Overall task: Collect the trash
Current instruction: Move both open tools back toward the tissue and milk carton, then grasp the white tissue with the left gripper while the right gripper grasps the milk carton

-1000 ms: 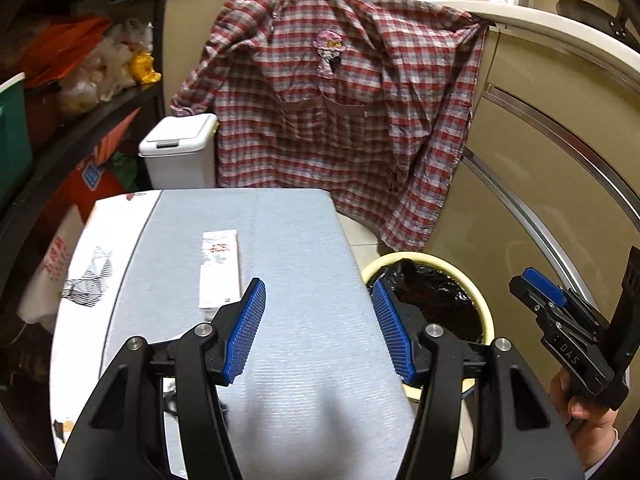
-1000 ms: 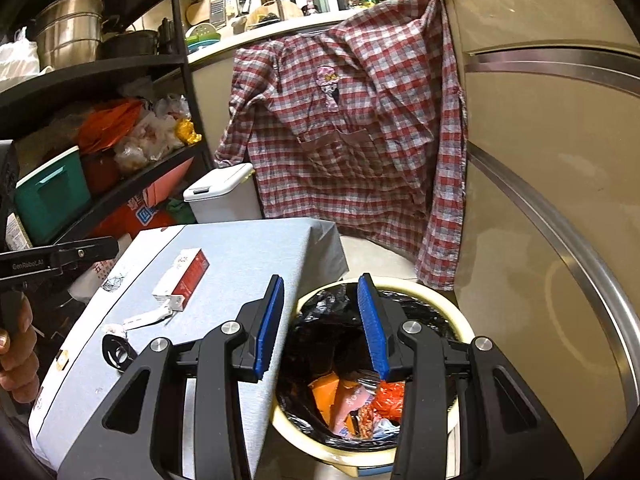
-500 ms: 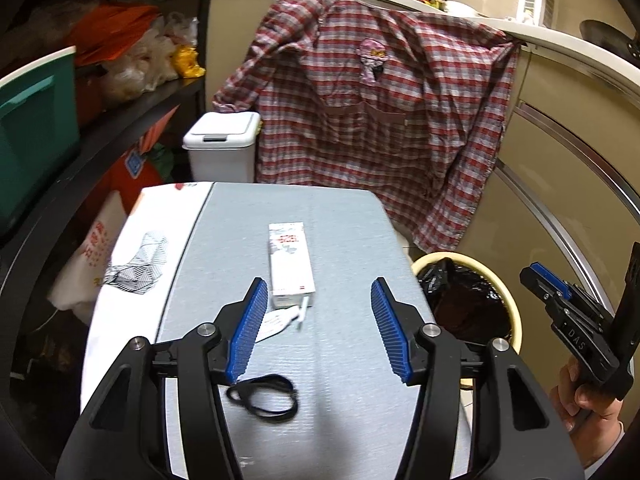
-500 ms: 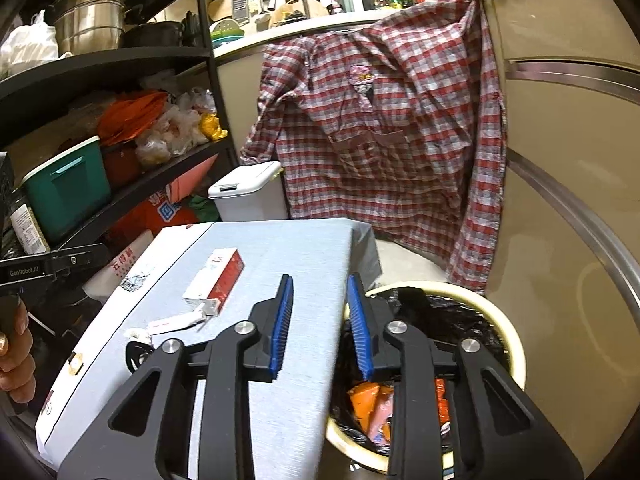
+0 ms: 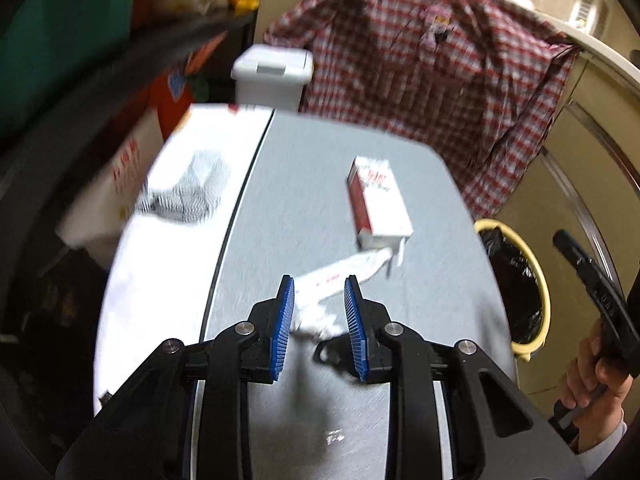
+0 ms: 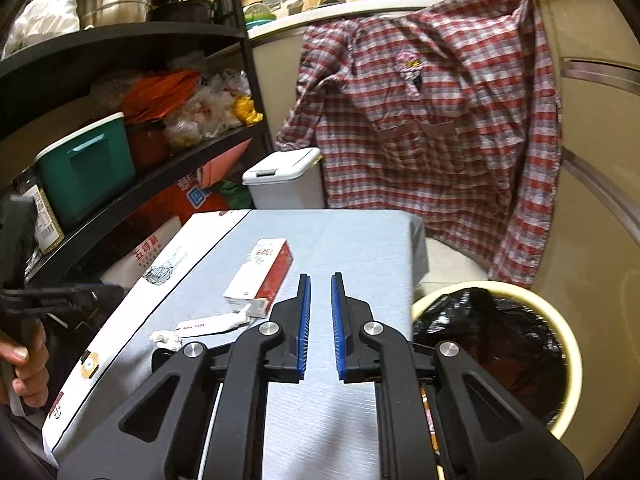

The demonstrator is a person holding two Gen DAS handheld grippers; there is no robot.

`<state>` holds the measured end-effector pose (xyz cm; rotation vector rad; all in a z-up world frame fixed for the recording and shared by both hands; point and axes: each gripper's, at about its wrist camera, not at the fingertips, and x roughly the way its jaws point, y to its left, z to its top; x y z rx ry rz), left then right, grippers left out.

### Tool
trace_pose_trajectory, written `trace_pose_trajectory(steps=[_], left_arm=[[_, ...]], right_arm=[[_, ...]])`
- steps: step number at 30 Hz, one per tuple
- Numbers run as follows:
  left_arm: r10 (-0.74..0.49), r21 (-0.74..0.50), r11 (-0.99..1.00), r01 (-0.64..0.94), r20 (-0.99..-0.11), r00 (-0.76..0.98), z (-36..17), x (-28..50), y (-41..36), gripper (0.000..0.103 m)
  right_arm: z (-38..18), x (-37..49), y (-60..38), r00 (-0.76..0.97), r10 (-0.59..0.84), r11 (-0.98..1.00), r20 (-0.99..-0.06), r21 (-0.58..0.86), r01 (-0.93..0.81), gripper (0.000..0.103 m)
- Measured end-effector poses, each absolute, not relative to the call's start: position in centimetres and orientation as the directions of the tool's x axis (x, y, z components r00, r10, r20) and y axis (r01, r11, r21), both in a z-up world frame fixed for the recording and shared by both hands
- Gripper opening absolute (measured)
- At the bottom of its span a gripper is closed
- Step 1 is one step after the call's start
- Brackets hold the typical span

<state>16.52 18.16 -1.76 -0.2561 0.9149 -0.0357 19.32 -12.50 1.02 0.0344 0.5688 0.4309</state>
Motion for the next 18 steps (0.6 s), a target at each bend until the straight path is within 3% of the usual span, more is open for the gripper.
trace_pose_trajectory(steps=[7,13,18], left_arm=[[-0.229,-0.33,0.938,-0.105,-0.819,0.526,-5.9,17.8,19.2,0.027],[-0.237,-0.318,0.944,-0.091,-0.841,0.487,-7.7,18.7,18.6,0.028],[-0.235,-0.305,0.949,-0.078,-0.851,0.47,-8.4,19.0,18.7,0.028]], right_arm=[[-0.6,20.5,-9.0,0.7,0.458,0.879,-0.547,0.165,-0.446,0.013],[-2.2,21.6,-5.5,0.64,0.5,0.847,-0.584,0.178,-0.5,0.03],[-3.7,23.2,-2.9,0.599,0.507,0.836,-0.62,0.184,-0.517,0.051]])
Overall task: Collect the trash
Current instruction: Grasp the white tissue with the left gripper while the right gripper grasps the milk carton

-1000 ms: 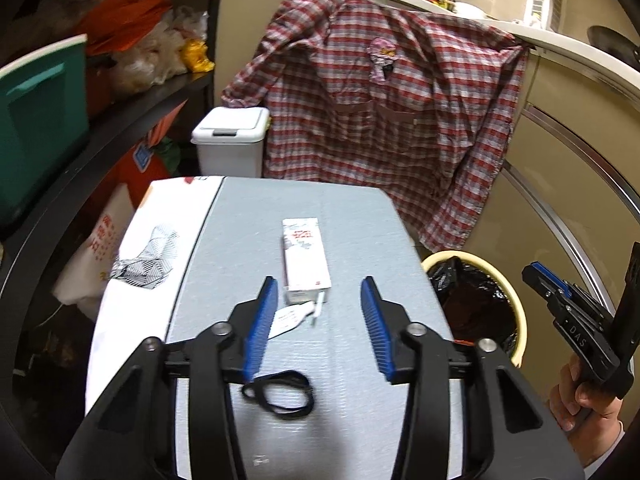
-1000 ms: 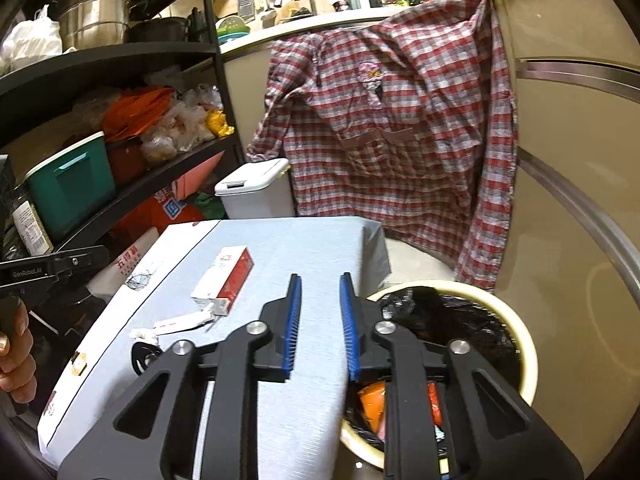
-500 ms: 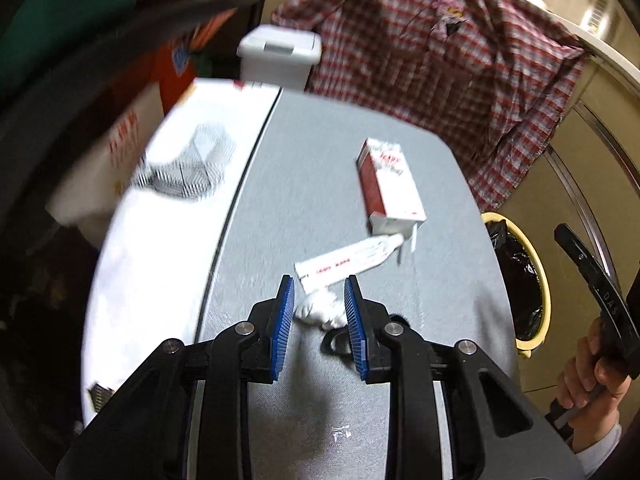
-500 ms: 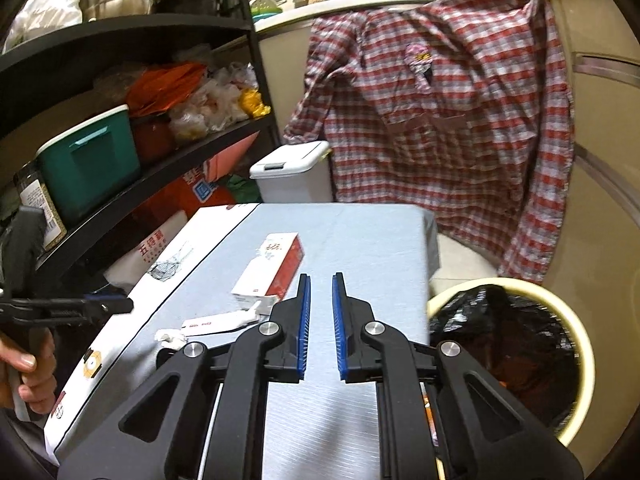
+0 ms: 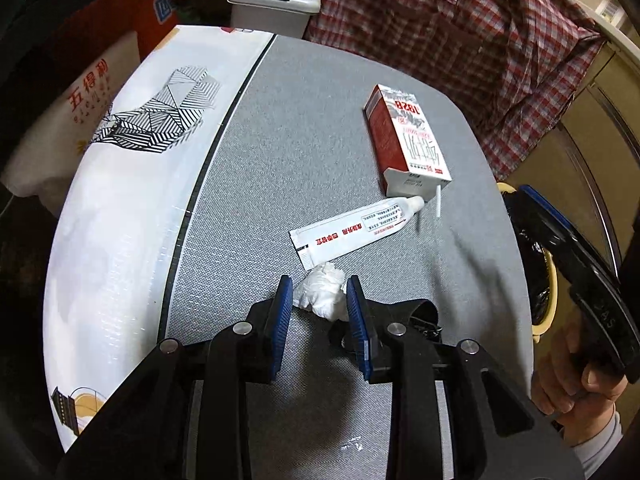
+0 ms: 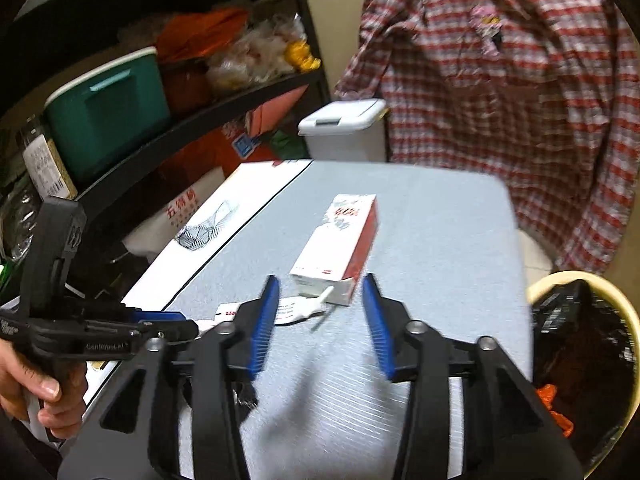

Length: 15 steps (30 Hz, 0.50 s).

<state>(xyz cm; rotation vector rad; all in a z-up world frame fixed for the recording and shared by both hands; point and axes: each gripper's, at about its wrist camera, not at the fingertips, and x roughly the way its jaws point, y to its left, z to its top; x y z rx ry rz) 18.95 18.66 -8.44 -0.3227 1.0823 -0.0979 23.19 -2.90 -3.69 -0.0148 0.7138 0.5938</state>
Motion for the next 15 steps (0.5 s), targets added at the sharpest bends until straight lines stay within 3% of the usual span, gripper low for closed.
trace_pose_trajectory(steps=[4,15], left_arm=[[-0.228,-0.294,0.953,-0.077,-0.859,0.458,-8.9,18.9,18.4,0.028],[-0.188,-0.234,0.971,-0.051,-0.875,0.446,-9.3,19.3,17.5,0.026]], right_arm=[[-4.7,25.1,-0.1,0.61,0.469,0.849,-0.639,0.138,-0.51,0.061],[-7.5,28.0,2.8,0.589,0.379,0.867,-0.713,0.051,-0.496,0.063]])
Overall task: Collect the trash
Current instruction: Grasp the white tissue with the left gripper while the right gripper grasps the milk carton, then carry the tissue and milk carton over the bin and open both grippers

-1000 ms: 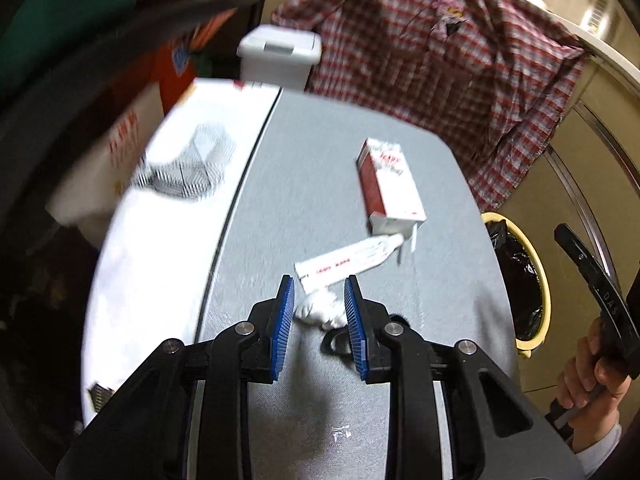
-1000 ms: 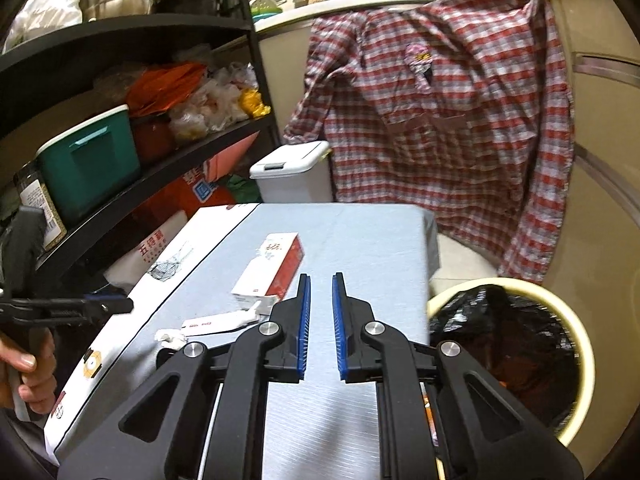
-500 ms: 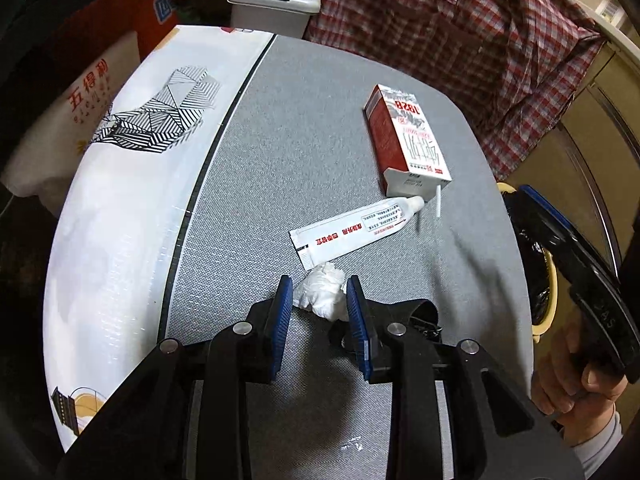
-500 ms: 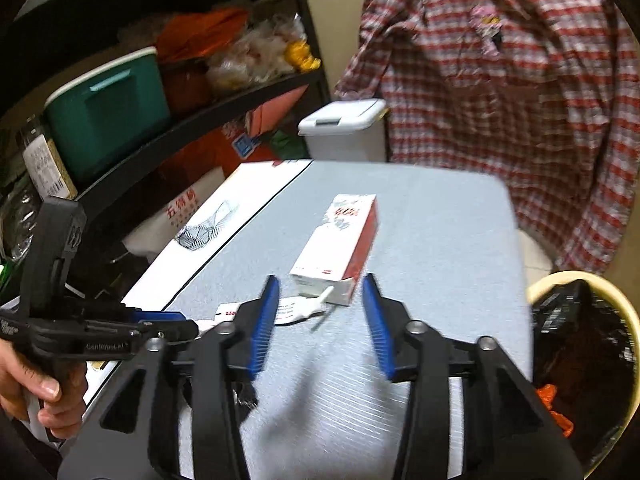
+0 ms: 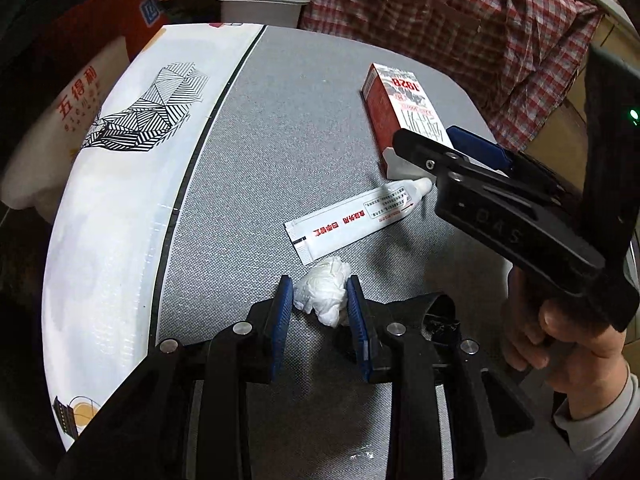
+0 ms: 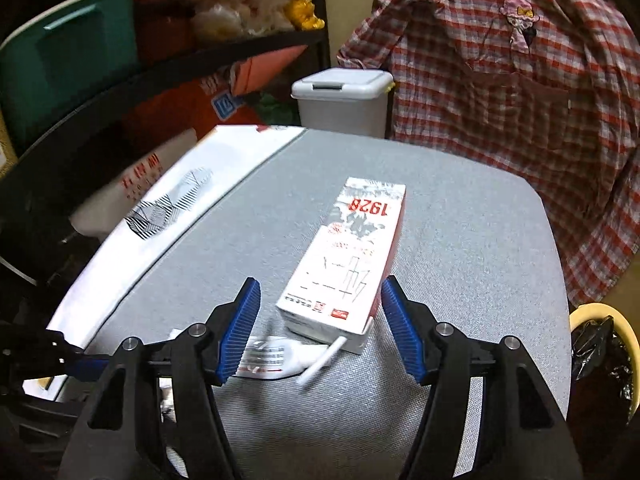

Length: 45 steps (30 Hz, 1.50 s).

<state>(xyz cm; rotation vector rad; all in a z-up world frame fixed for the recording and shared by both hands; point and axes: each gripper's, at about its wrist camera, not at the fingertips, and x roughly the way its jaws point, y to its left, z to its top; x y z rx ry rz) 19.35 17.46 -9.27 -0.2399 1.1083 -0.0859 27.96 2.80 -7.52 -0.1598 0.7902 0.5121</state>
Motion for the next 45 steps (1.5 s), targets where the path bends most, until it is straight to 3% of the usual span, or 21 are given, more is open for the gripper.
trace_pose_trajectory(steps=[2,4,13,34,45], left_arm=[[-0.178,-0.222,0.974,-0.047,-0.877,0.447,-9.3,19.3,17.3,0.024],[-0.17,-0.213,0.976,-0.046,-0.876,0.451,-9.1,19.4,17.0,0.018],[-0.139,-0.19,0.98,-0.05,-0.848,0.511,-6.6,19.1,17.1,0.016],[-0.131,-0.202,0.979,-0.024,-0.718,0.684,1.7,16.1,14.4,0.016],[-0.109,-0.173,0.985,-0.009,-0.658,0.745,4.3,14.3,11.2,0.016]], right_arm=[[-7.8,28.2,2.6,0.587,0.37,0.87,-0.721,0.047,-0.49,0.062],[-8.0,28.3,2.3,0.585,0.366,0.872,-0.724,0.047,-0.488,0.053],[-5.9,27.6,0.4,0.619,0.382,0.877,-0.687,0.058,-0.477,0.052],[5.3,17.8,-8.9,0.741,0.401,0.883,-0.539,0.011,-0.469,0.052],[5.7,14.3,-15.0,0.81,0.349,0.926,-0.472,0.042,-0.375,0.052]])
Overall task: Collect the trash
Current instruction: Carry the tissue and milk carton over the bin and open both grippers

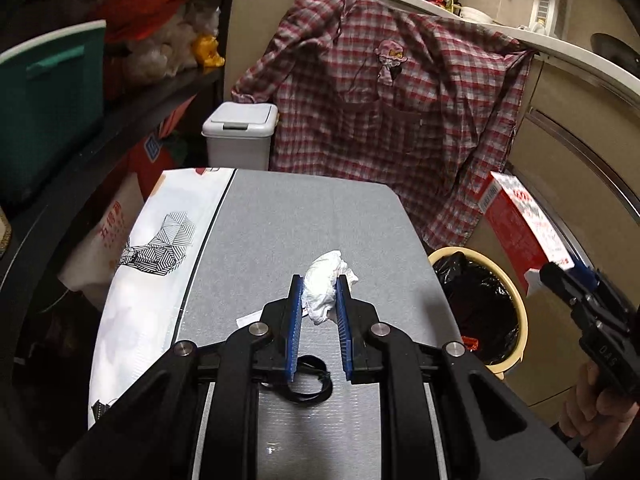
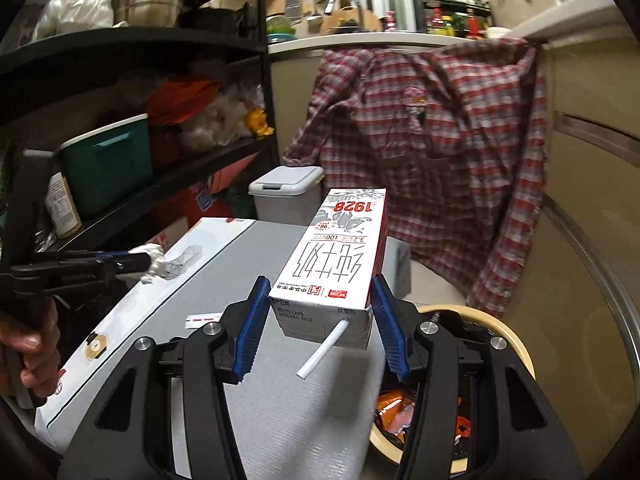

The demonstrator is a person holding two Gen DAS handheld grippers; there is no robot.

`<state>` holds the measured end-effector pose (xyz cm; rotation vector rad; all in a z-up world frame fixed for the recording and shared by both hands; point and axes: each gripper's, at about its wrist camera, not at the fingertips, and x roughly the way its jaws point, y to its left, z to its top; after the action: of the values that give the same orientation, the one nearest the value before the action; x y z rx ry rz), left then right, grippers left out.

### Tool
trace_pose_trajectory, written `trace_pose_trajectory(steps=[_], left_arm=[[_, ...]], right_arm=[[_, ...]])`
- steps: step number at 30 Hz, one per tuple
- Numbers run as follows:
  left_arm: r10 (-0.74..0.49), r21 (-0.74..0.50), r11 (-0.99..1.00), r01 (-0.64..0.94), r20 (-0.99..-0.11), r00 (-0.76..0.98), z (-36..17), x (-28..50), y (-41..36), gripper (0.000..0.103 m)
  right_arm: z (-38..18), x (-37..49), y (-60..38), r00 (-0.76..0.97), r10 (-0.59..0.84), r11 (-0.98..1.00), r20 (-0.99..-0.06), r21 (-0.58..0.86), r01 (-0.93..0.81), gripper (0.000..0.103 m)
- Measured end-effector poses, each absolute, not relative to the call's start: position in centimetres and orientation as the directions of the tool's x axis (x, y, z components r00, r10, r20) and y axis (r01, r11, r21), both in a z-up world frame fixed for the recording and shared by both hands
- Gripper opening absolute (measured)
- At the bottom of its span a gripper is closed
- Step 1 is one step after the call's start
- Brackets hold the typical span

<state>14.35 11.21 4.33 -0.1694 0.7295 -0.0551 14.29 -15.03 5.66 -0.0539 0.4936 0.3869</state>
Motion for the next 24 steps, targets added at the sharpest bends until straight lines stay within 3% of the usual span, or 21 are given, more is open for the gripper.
trace_pose_trajectory(steps=[24], left_arm=[[-0.105,-0.144,0.989,0.02,-0.613,0.783,5.2,16.4,3.2,0.016]], right_arm=[[3.9,15.3,-26.4,0.856,0.212,0.977,-0.472,0.081,-0.197,0.052]])
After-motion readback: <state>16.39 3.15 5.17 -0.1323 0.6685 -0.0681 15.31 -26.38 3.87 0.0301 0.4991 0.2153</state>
